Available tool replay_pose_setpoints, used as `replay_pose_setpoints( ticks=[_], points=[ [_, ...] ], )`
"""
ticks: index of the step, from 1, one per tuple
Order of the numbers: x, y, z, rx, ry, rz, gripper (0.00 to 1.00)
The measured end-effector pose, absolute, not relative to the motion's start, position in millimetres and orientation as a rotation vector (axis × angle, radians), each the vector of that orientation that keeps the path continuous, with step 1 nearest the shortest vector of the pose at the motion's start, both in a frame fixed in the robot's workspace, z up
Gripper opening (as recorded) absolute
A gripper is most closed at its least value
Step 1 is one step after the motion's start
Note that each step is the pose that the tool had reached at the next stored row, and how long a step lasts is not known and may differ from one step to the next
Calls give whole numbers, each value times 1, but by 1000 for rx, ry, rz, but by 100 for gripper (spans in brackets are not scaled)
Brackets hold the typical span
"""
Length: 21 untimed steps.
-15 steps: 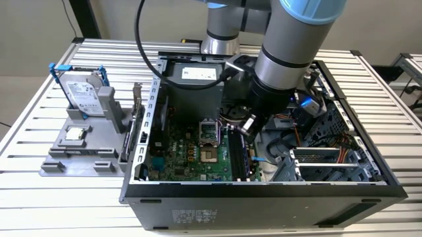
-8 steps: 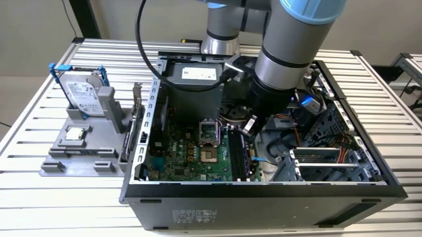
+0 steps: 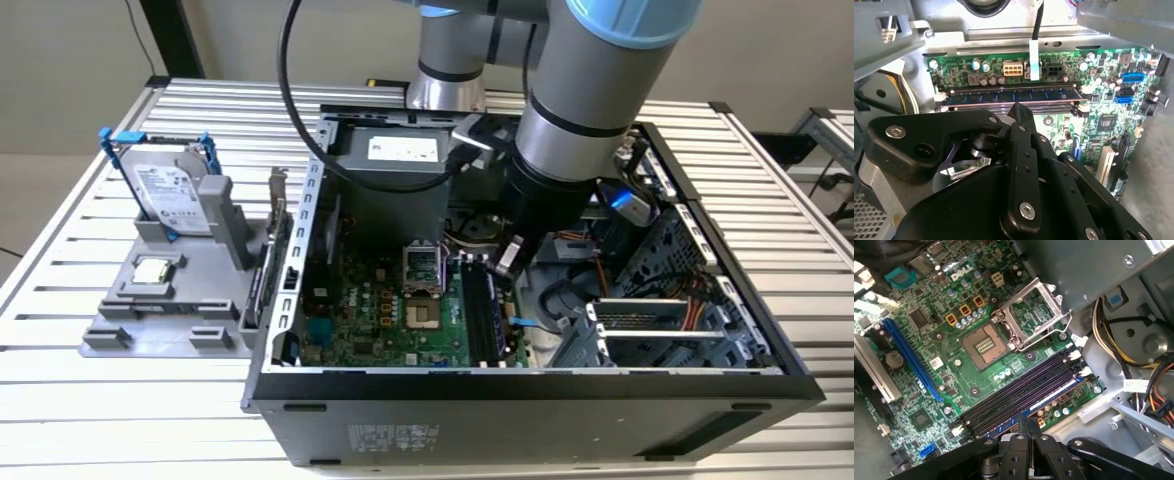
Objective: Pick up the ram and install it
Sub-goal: 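Press down the ram until it locks into place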
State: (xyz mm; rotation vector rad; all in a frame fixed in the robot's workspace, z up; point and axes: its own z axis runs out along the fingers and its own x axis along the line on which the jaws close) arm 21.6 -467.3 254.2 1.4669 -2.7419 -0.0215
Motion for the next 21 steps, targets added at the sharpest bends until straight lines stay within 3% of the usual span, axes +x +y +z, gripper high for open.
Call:
replay_pose_setpoints(
  ticks=[21],
  points=[
    [22,-467,254,1791,-2541,-18,0]
  ],
)
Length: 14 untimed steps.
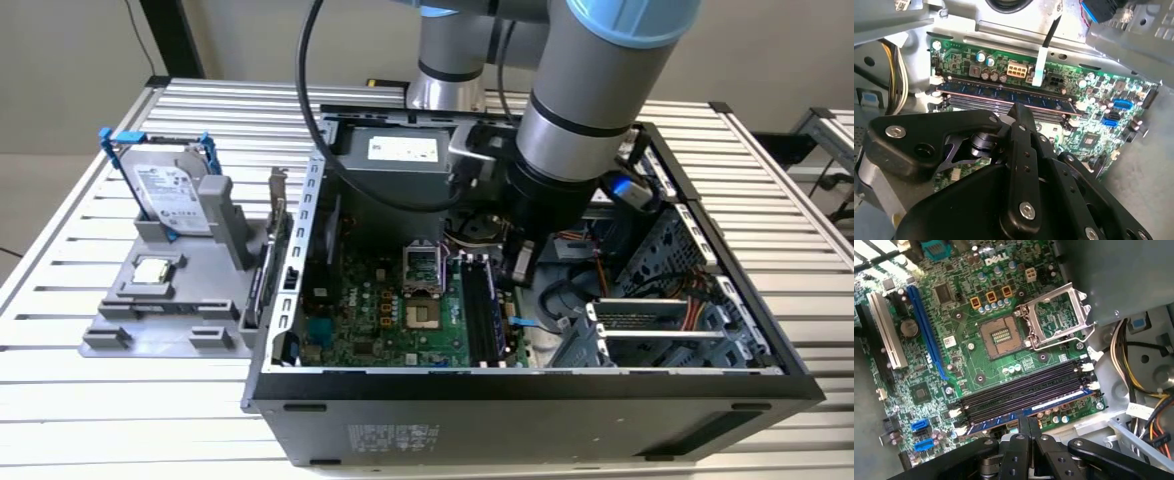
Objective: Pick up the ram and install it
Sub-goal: 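Press down the ram until it locks into place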
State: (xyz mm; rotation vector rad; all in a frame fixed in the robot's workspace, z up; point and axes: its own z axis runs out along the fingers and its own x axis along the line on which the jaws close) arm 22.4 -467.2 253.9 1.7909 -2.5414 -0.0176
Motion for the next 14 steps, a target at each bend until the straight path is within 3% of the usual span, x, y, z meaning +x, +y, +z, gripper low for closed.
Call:
replay_pose_setpoints(
  ticks=[14],
  points=[
    [23,-467,252,2009,-2372,-13,0]
  ],
)
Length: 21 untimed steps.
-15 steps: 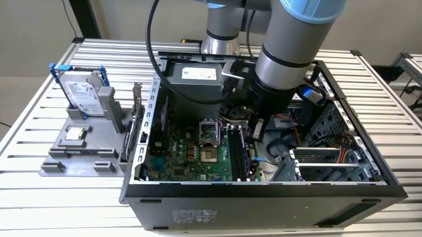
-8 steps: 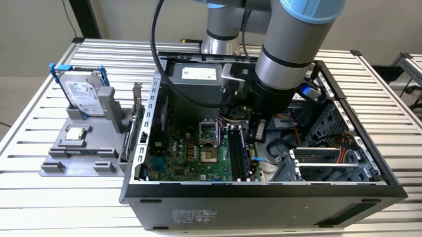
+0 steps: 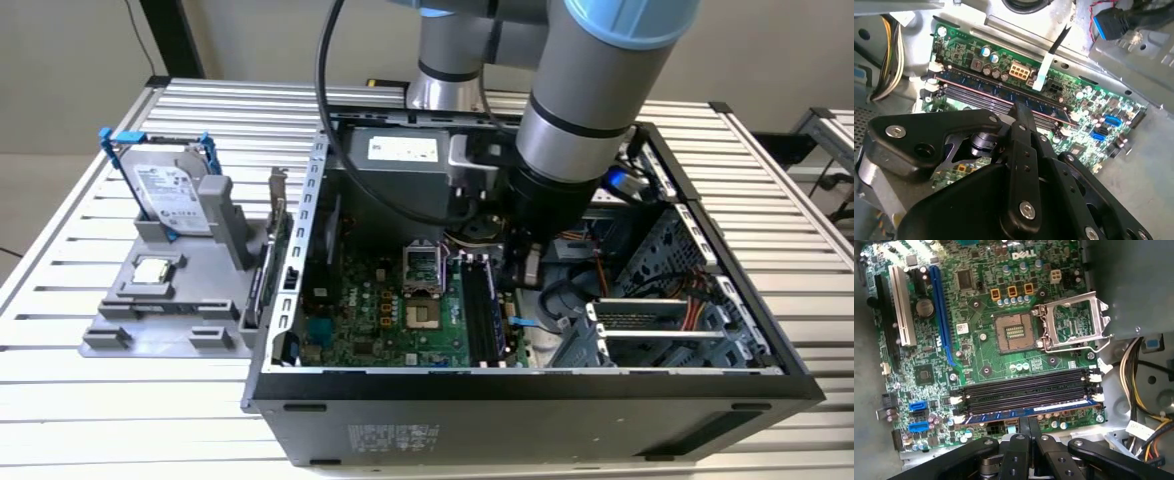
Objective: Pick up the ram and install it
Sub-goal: 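Press down the ram until it locks into place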
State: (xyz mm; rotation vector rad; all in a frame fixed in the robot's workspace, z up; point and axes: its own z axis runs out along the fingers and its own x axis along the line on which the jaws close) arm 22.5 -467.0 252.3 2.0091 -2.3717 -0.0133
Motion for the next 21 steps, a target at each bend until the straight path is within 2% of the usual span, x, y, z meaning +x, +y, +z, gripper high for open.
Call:
replay_pose_setpoints(
  ticks=[21],
  points=[
    [22,-456,237,2053,-2334,-13,0]
  ],
)
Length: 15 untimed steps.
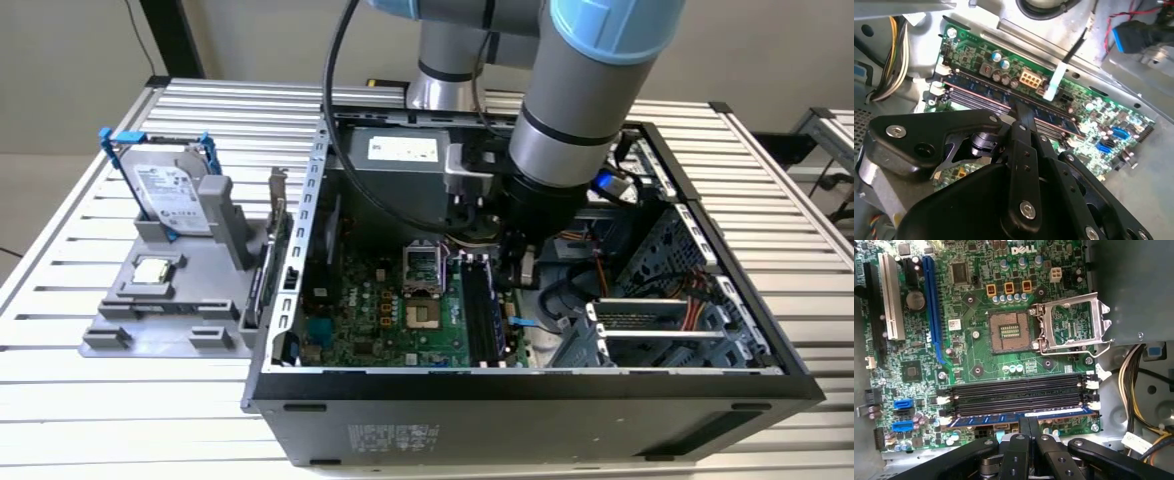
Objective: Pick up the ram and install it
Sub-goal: 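Press down the ram until it locks into place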
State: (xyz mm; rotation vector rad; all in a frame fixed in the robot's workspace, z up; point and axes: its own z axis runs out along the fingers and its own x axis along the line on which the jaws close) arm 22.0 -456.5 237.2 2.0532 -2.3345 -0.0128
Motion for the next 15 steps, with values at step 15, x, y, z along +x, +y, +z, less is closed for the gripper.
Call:
replay_pose_setpoints(
  ticks=[15],
  points=[
    [21,-456,234,2158,-2230,-18,0]
  ],
)
